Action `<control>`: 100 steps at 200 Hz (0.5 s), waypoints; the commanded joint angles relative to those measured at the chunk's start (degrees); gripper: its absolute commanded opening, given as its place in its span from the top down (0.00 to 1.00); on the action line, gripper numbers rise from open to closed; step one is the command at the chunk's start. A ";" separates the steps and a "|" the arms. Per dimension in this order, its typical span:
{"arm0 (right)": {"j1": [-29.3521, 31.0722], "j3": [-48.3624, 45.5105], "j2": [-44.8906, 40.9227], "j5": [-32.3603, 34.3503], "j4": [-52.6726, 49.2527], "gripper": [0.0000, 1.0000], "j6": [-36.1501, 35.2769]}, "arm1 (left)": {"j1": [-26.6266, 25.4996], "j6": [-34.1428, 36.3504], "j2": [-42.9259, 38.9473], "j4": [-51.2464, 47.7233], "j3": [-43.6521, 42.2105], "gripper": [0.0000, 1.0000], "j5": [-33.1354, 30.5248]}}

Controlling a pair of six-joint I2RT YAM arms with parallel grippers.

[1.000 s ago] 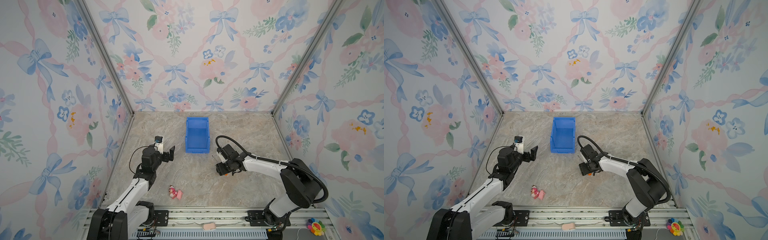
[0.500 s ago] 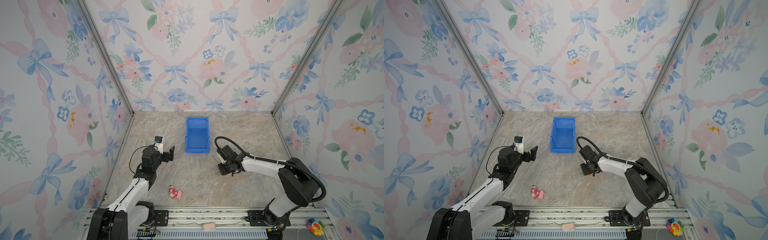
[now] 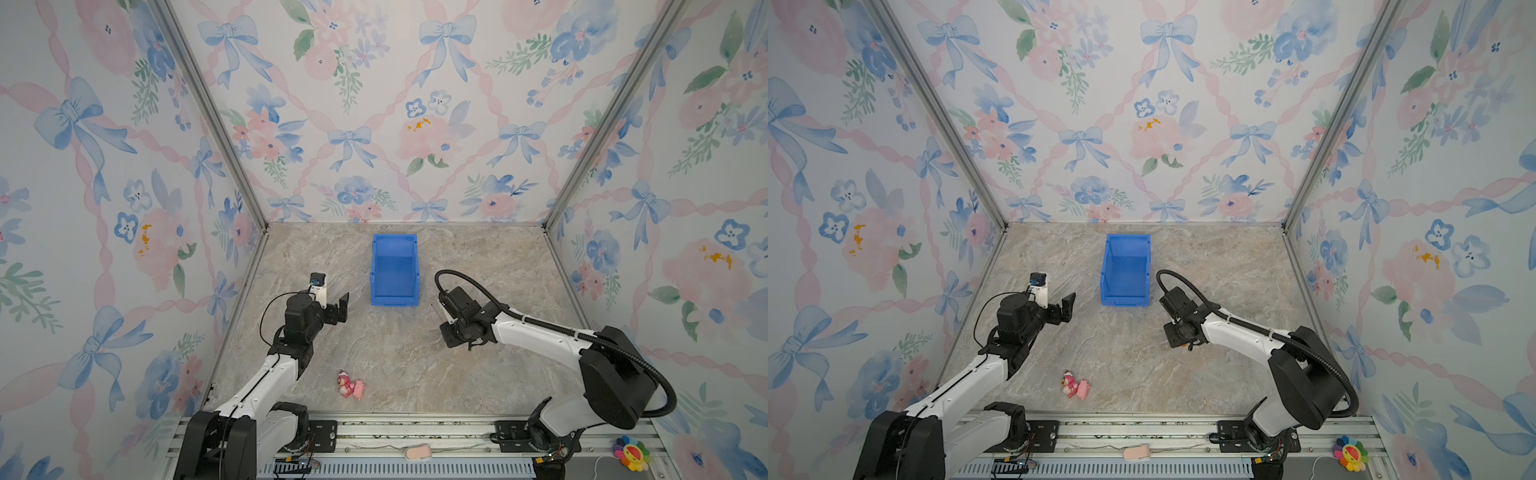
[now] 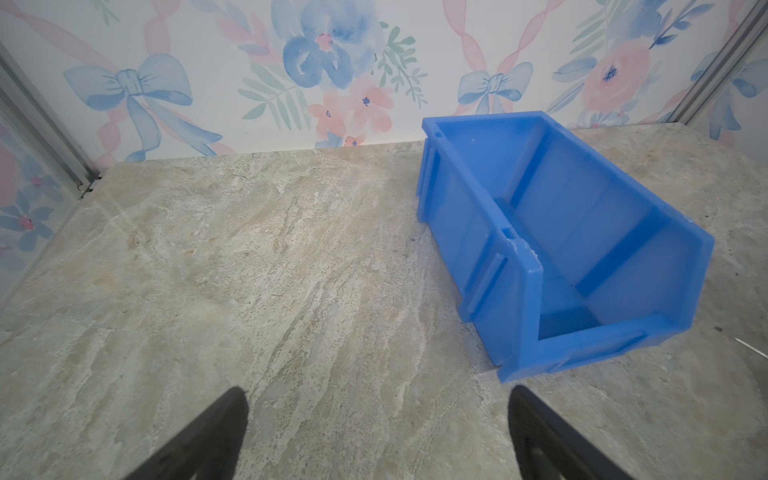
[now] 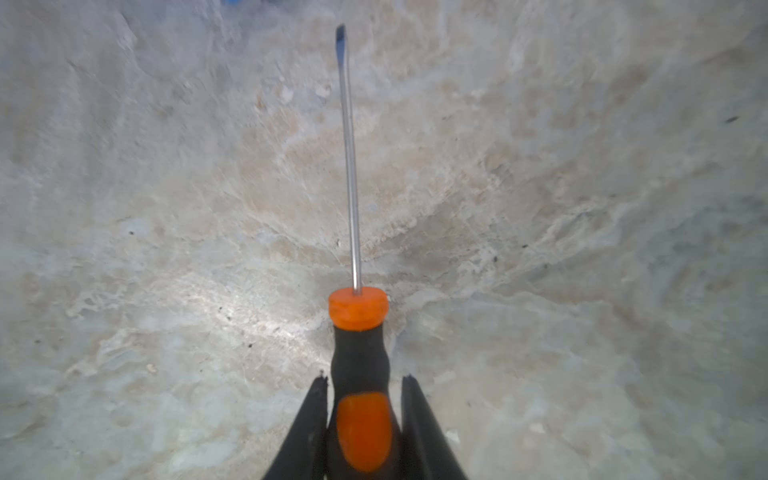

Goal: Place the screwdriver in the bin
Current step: 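Lift the screwdriver with the right gripper and carry it over the blue bin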

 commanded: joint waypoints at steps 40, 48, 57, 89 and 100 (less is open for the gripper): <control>0.70 17.28 -0.70 5.58 -8.28 1.00 4.09 | -0.25 0.54 0.43 0.08 0.48 0.02 -0.73; 0.70 19.59 0.21 4.85 -8.05 1.00 4.63 | -0.28 0.57 0.35 0.02 0.48 0.02 -0.84; 0.69 22.25 1.68 4.07 -8.09 1.00 5.66 | -0.28 0.56 0.37 0.09 0.56 0.02 -0.99; 0.70 31.28 8.47 0.22 -7.15 1.00 10.73 | -0.26 0.57 0.21 0.00 0.64 0.02 -1.68; 0.71 34.83 11.55 -1.47 -7.03 1.00 11.31 | -0.27 0.61 -0.09 0.00 0.52 0.02 -2.17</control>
